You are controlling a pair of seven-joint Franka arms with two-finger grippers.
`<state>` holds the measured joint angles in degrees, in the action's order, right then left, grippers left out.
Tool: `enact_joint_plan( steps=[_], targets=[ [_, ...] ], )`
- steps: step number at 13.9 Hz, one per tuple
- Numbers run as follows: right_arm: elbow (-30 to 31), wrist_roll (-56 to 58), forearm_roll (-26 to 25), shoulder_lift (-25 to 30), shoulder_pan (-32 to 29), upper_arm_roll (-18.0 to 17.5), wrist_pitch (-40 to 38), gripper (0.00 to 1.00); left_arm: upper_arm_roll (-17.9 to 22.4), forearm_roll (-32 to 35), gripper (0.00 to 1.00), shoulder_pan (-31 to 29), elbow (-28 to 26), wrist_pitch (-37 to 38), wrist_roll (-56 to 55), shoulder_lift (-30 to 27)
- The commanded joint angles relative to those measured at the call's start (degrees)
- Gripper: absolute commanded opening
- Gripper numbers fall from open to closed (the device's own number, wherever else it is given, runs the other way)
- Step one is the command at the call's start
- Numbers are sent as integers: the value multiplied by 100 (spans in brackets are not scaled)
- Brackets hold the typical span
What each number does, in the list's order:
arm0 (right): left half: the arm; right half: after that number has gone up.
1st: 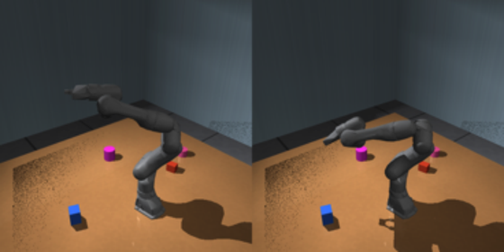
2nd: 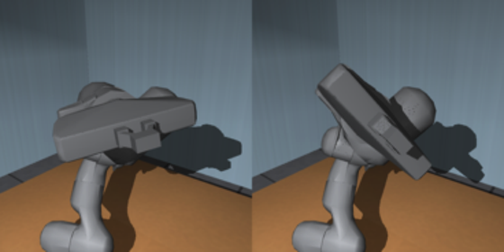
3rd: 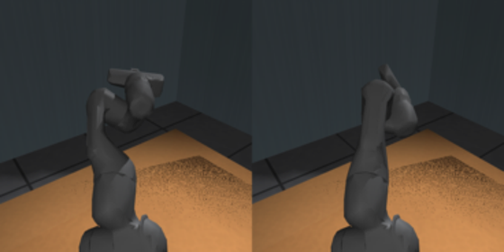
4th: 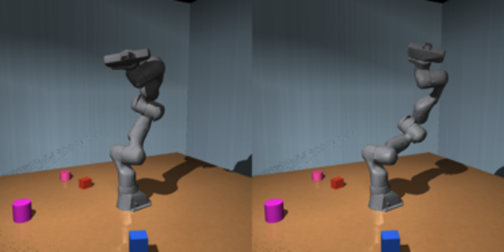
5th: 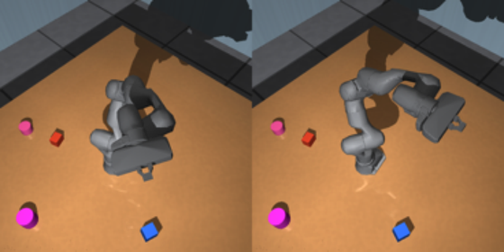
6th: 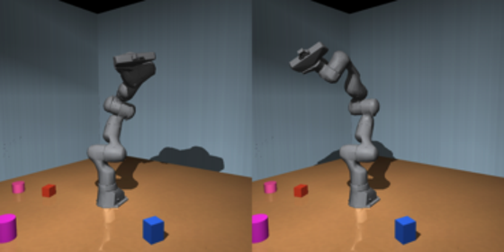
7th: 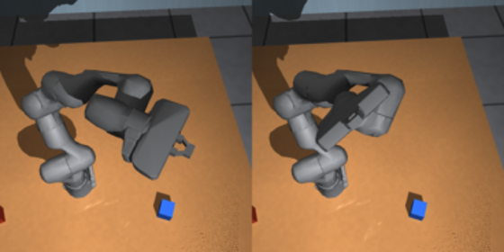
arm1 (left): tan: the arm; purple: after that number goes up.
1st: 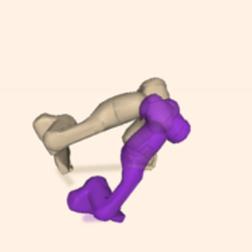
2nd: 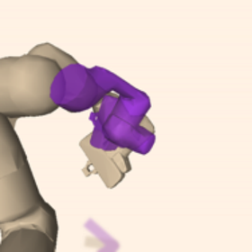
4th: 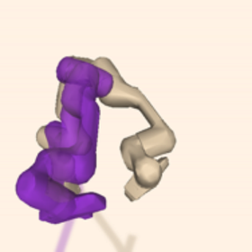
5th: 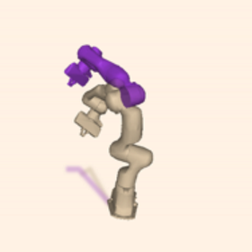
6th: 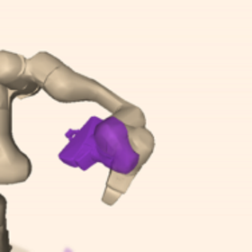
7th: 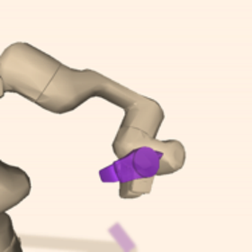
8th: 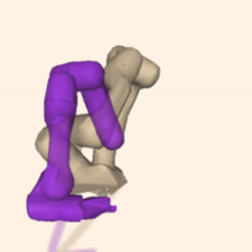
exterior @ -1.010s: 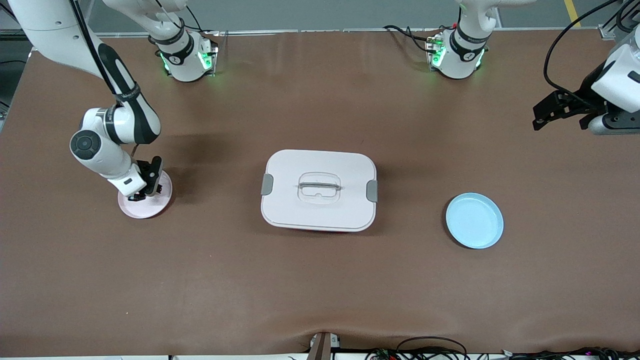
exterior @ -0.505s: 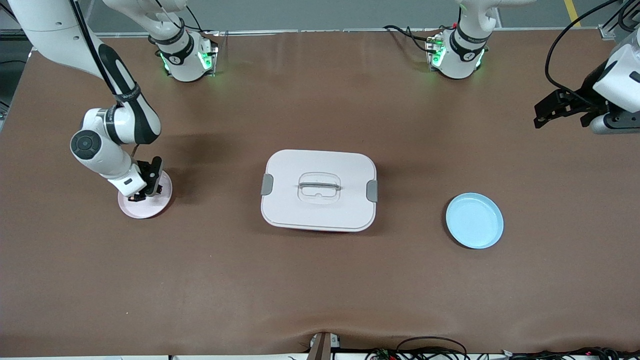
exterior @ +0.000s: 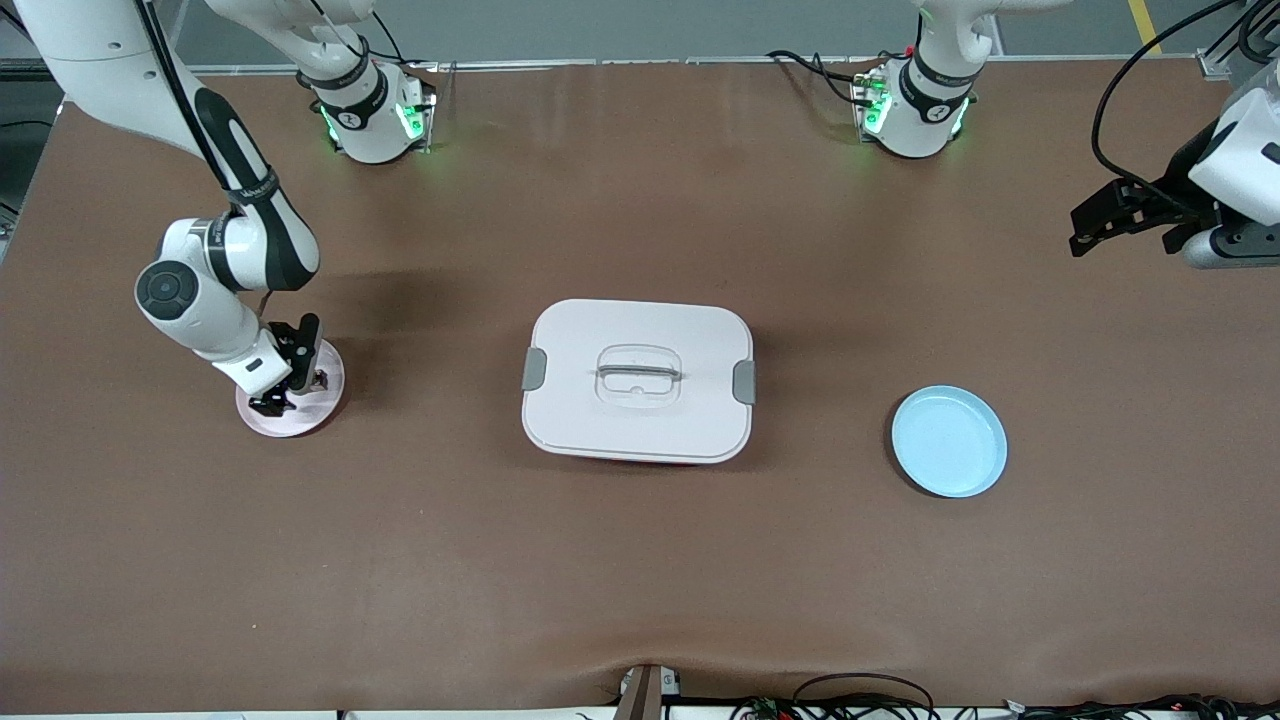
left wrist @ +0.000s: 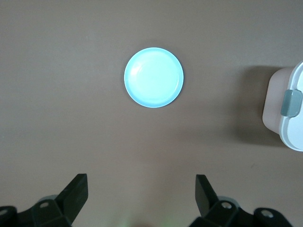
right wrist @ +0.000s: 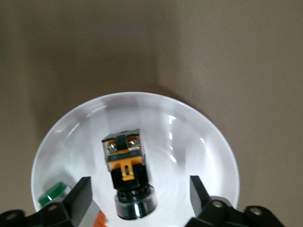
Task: Transfer orange switch to right arm and place
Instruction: 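Lower the switch onto the white plate and open the right gripper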
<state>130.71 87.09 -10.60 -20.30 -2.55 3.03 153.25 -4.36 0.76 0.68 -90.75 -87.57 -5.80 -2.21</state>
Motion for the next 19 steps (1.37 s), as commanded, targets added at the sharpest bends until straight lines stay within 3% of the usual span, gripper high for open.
enact_joint_plan(
  steps=[1, 5, 8, 11, 16, 19],
  targets=[
    [-168, 431, -126, -18, -166, -66, -40, 100, -12, -24, 100, -50, -109, -5, 26, -157],
    [-598, 344, -74, 17, -140, -83, -873, 100, -12, -24, 100, -94, -127, -23, 44, -148],
    [-538, -513, -65, 262, -114, -118, -919, 100, -12, -15, 100, -94, -162, -23, 52, -157],
    [-353, -2173, -65, 456, -114, -224, -919, 100, -21, -15, 100, -94, -171, -23, 53, -157],
    [-239, -6432, -65, 781, -114, -382, -849, 100, -38, -24, 100, -86, -171, -23, 79, -157],
    [-247, -8168, -65, 1010, -123, -461, -901, 100, -47, -15, 100, -86, -180, -14, 79, -166]
  ],
)
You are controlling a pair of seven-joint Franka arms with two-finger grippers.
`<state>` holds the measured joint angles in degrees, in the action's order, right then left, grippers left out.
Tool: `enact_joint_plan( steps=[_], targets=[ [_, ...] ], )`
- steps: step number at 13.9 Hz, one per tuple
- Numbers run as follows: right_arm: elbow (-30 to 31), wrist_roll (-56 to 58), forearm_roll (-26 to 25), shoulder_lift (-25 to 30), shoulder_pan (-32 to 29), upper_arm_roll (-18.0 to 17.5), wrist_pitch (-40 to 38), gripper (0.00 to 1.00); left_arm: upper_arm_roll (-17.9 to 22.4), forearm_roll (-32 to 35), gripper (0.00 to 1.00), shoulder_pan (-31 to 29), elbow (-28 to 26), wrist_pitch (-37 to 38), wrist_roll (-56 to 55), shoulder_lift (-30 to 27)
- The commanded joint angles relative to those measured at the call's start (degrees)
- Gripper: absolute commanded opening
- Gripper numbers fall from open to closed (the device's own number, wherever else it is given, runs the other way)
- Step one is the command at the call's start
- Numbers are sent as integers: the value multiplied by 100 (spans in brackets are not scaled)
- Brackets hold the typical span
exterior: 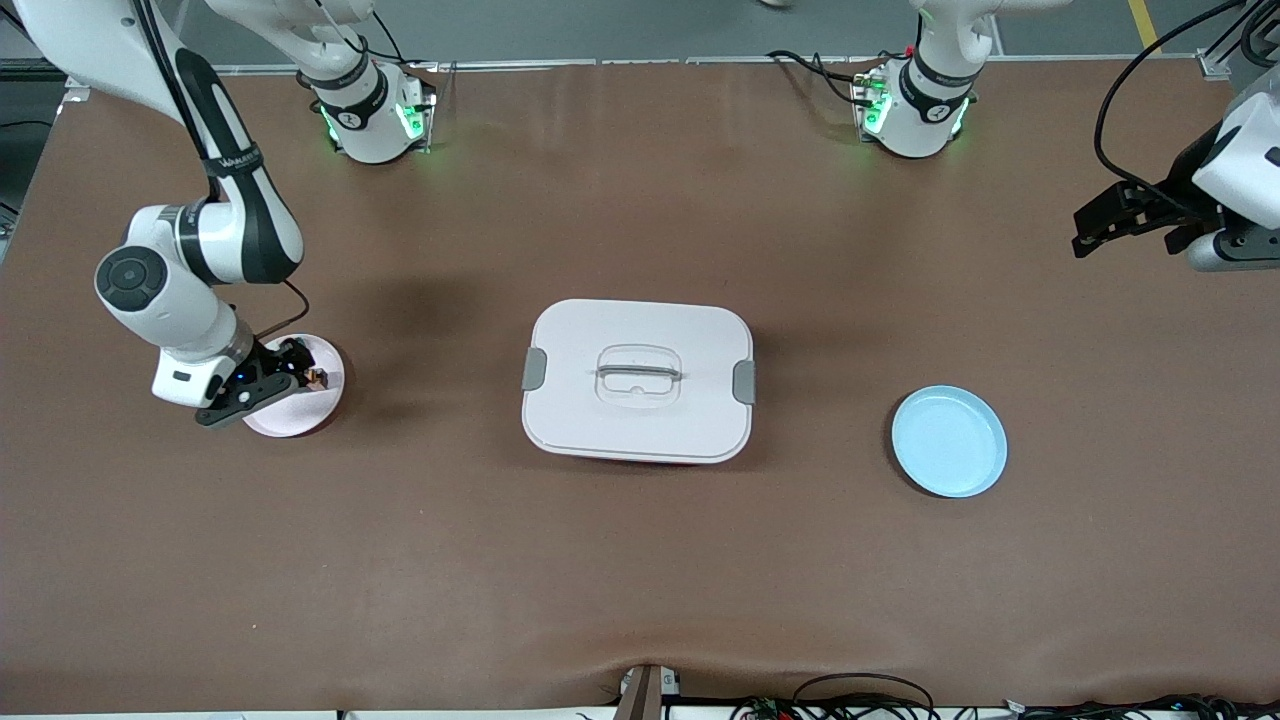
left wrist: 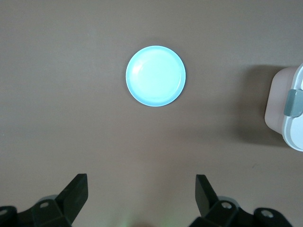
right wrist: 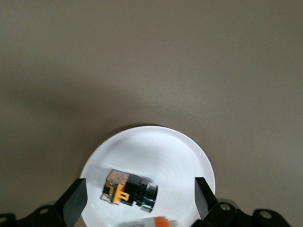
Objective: Transfer orange switch to right arm and place
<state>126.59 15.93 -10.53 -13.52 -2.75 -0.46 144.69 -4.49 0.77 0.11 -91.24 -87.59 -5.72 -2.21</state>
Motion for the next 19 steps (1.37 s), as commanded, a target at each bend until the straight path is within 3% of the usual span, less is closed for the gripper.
enact_joint_plan(
  steps=[1, 10, 12, 15, 19],
  targets=[
    [165, -1361, -72, 428, -103, -112, -46, 100, -34, -15, 100, -29, -148, -13, 71, -165],
    [-107, -1575, -54, 1079, -103, -112, -731, 100, -61, -59, 100, -2, -140, -13, 71, -157],
    [-484, -1610, 33, 1079, -103, -112, -1116, 100, -61, -68, 100, -20, -122, -13, 71, -165],
    [-1494, -1610, 428, 1018, 20, -112, -2354, 100, -87, -68, 100, -20, -105, 31, 71, -174],
    [-2225, -1628, 946, 1044, 55, -121, -3515, 100, -96, -41, 100, -20, -122, 31, 62, -165]
  ],
)
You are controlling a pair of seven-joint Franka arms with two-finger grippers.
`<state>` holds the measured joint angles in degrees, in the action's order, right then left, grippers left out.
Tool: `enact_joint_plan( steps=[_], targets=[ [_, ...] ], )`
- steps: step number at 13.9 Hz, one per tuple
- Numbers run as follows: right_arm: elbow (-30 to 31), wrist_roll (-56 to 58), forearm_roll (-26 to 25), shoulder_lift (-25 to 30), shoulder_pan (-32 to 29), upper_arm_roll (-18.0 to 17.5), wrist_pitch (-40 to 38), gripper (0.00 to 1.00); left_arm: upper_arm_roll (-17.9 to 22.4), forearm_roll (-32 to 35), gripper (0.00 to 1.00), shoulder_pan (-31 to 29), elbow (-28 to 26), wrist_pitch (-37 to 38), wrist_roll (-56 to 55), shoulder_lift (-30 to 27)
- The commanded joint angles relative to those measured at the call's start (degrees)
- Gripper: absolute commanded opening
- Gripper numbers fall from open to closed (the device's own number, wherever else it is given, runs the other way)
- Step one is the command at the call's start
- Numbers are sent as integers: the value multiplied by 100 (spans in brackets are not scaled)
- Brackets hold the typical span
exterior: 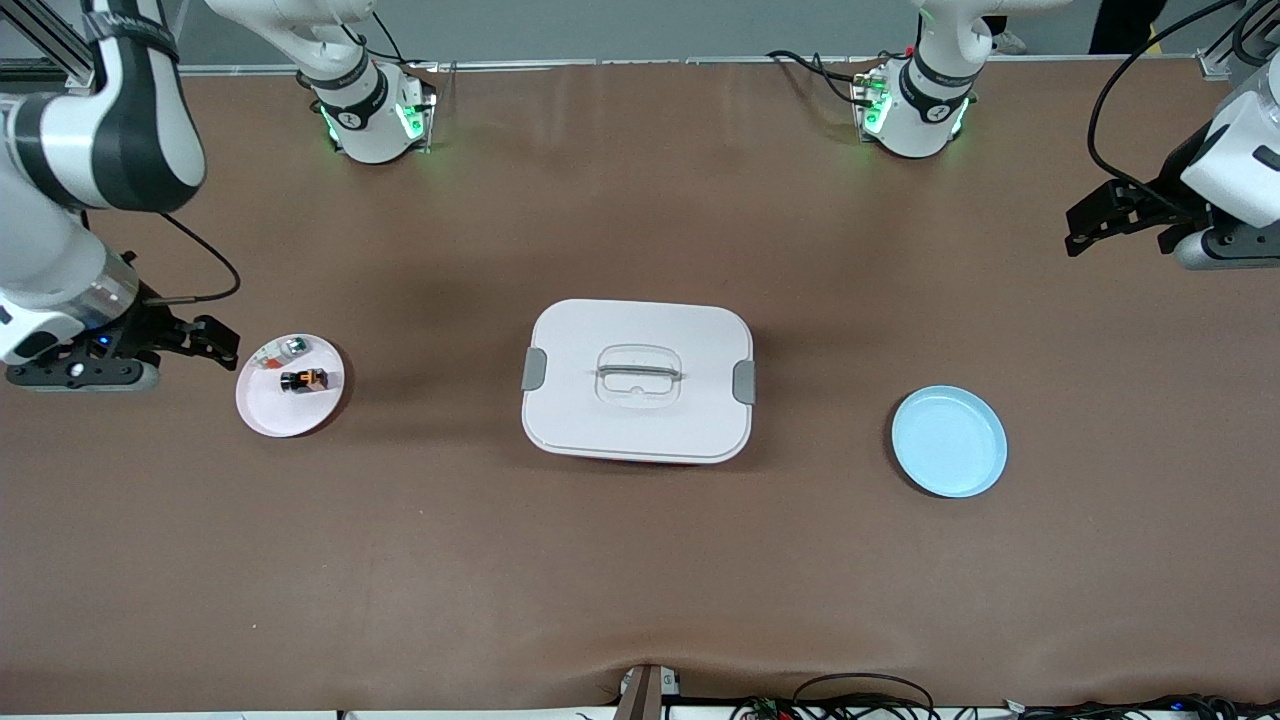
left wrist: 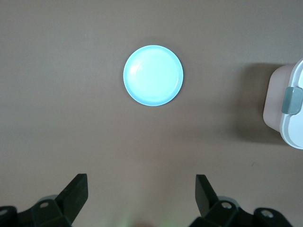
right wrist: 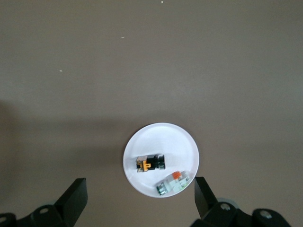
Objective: Transfer orange switch to right arm and place
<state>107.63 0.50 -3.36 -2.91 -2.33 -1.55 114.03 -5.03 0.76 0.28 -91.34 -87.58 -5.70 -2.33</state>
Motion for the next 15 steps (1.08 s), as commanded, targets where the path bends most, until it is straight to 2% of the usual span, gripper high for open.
enact_joint_plan(
  steps=[1, 6, 15],
  targets=[
    [-443, -94, 283, 1, 4, -3, -686, 100, -41, -33, 100, -28, -112, 30, 60, -153],
    [-1033, -94, 292, 141, -14, 23, -1655, 100, -68, -33, 100, -20, -112, 30, 60, -153],
    [-989, -103, 327, 923, 118, 119, -1962, 100, -77, -33, 100, -37, -86, 30, 69, -153]
  ],
)
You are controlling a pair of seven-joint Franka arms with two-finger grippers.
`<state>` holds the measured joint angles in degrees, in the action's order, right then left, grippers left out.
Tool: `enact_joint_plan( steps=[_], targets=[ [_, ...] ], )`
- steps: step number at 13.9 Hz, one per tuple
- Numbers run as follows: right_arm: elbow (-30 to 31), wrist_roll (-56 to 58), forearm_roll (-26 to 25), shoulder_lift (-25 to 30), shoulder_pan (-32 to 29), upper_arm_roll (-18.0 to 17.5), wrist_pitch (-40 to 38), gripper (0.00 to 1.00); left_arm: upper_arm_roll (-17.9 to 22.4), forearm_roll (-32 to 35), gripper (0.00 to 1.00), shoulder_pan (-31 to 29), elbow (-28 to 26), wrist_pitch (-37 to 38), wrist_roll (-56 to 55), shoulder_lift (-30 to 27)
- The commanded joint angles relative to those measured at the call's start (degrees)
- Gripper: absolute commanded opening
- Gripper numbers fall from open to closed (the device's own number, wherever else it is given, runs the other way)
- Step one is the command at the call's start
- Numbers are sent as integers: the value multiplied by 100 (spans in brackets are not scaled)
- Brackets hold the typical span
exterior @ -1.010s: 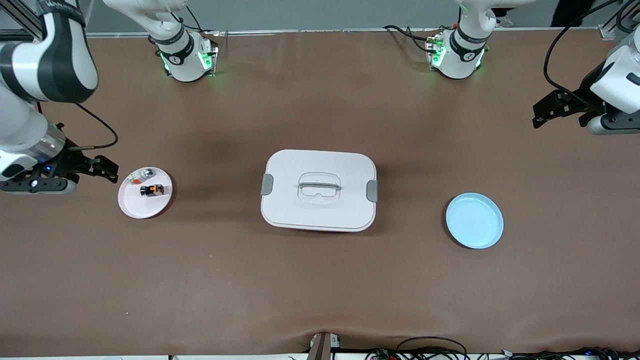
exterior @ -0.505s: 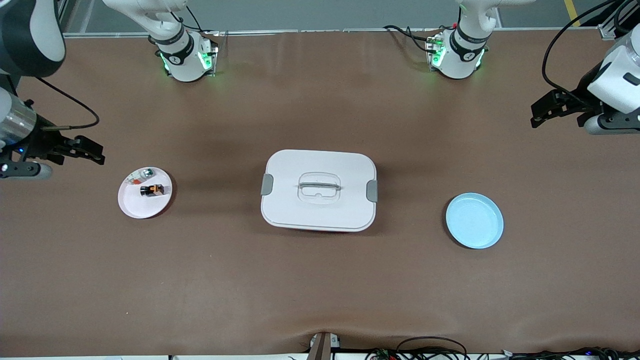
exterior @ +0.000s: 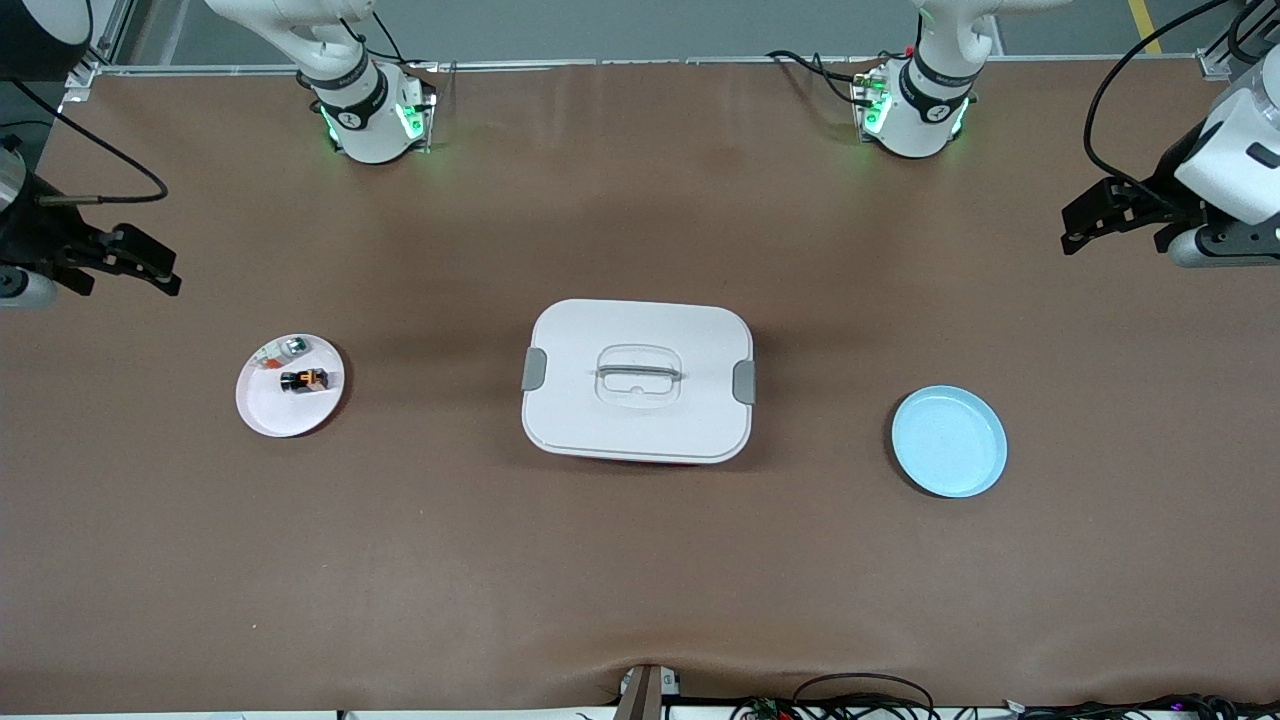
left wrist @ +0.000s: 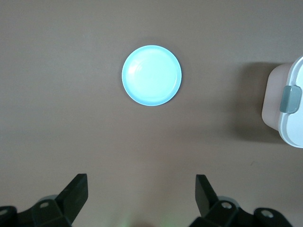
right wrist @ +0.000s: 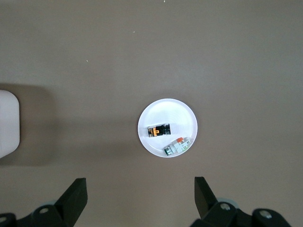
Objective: Transfer orange switch to right arm and place
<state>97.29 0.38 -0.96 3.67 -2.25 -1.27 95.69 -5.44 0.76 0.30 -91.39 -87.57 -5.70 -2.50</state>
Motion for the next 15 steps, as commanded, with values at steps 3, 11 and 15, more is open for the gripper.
enact_joint_plan(
  steps=[3, 11, 15],
  targets=[
    [45, -135, 87, 511, 733, 713, -410, 100, -36, -41, 100, -22, -63, 30, 60, -128],
    [-192, -188, 113, 512, 717, 751, -1122, 100, -27, -59, 100, -39, 42, 30, 95, -49],
    [-245, -197, 113, 468, 708, 768, -1149, 100, -27, -6, 100, -39, 112, 30, 60, -31]
  ],
)
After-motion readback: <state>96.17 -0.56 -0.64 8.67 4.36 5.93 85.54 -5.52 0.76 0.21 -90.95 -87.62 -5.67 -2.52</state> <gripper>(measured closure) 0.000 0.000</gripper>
